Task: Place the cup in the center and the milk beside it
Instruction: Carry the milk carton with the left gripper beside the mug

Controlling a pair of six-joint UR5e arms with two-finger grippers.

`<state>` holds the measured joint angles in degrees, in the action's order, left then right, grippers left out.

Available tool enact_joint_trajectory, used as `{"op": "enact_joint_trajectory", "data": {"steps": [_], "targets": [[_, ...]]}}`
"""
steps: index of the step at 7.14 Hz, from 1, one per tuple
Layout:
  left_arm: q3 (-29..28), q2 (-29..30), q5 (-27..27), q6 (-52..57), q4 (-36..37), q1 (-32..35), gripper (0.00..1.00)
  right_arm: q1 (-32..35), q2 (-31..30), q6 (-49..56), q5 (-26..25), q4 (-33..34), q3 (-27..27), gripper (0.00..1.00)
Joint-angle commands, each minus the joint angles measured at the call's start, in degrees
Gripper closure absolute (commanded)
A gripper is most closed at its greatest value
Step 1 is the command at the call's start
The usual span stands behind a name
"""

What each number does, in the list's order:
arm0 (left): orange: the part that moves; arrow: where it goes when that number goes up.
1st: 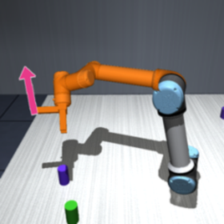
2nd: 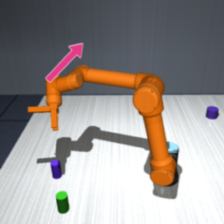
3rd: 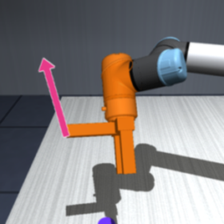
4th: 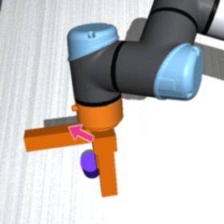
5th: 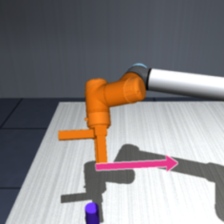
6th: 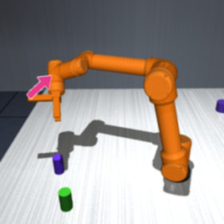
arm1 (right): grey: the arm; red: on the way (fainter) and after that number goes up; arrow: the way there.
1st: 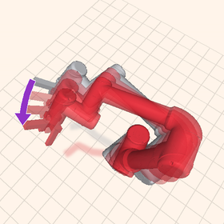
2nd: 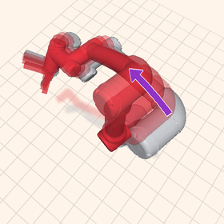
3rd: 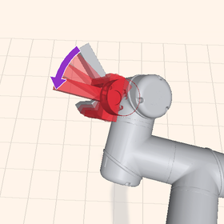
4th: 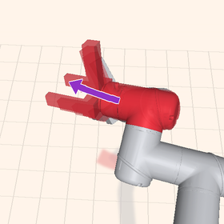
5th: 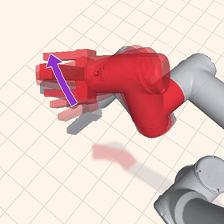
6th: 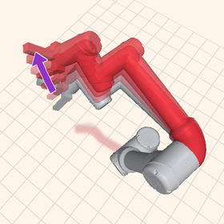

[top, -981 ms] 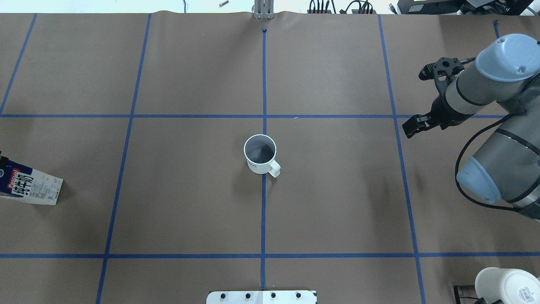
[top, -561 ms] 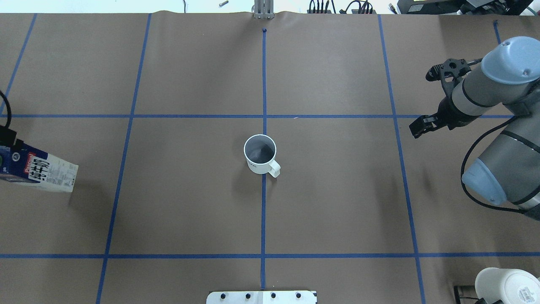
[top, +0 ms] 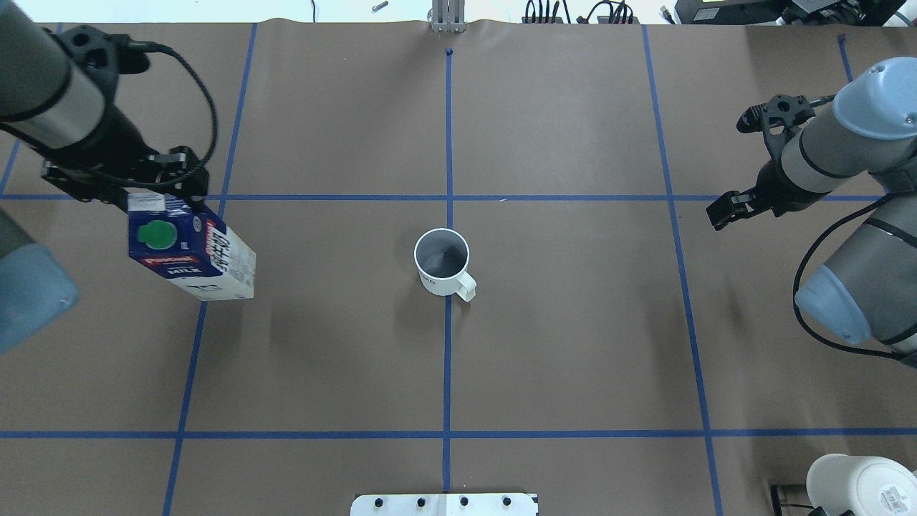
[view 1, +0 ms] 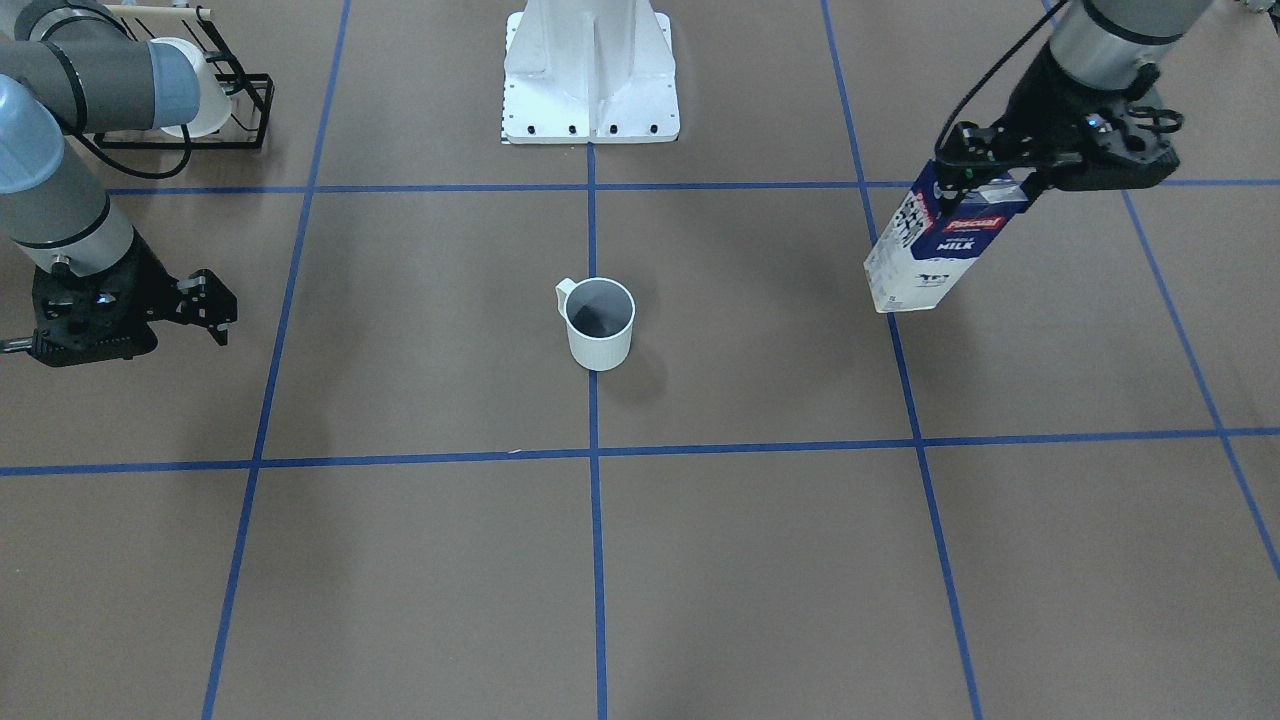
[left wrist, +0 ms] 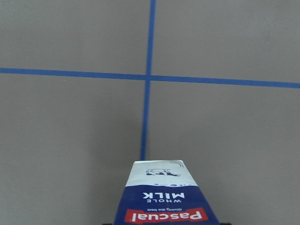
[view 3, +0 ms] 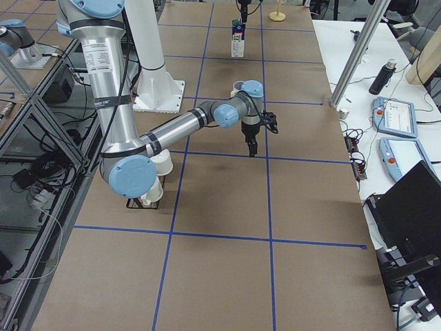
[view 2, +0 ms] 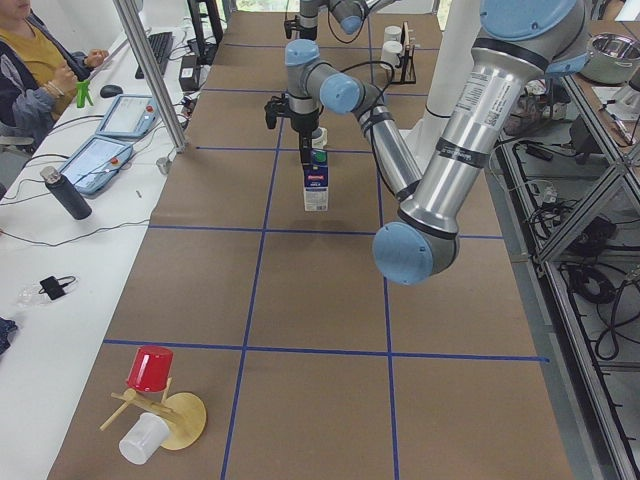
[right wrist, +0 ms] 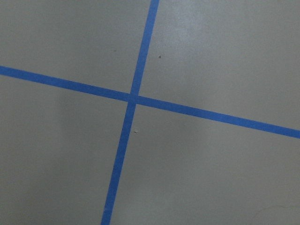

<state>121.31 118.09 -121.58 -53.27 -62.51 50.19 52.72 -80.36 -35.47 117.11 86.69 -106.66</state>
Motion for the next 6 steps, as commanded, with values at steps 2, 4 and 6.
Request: {"op": "enact_joint_trajectory", "data": {"steps": [2,4,6], "targets": [[-10.5,13.4,1.6,-6.9,1.3,-6.8,0.87,1.5,-2.3,2.7,0.0,0.0,-0.3,0.00],[-12.8,14.7,1.6,-8.0,-1.3,-7.4,0.87,1.6,-2.3,2.8,0.0,0.0,-0.3,0.00],[-19.5,14.7,1.6,-8.3,-12.2,-7.4,0.87,1.8,-2.3,2.8,0.0,0.0,-0.4,0.00]]}}
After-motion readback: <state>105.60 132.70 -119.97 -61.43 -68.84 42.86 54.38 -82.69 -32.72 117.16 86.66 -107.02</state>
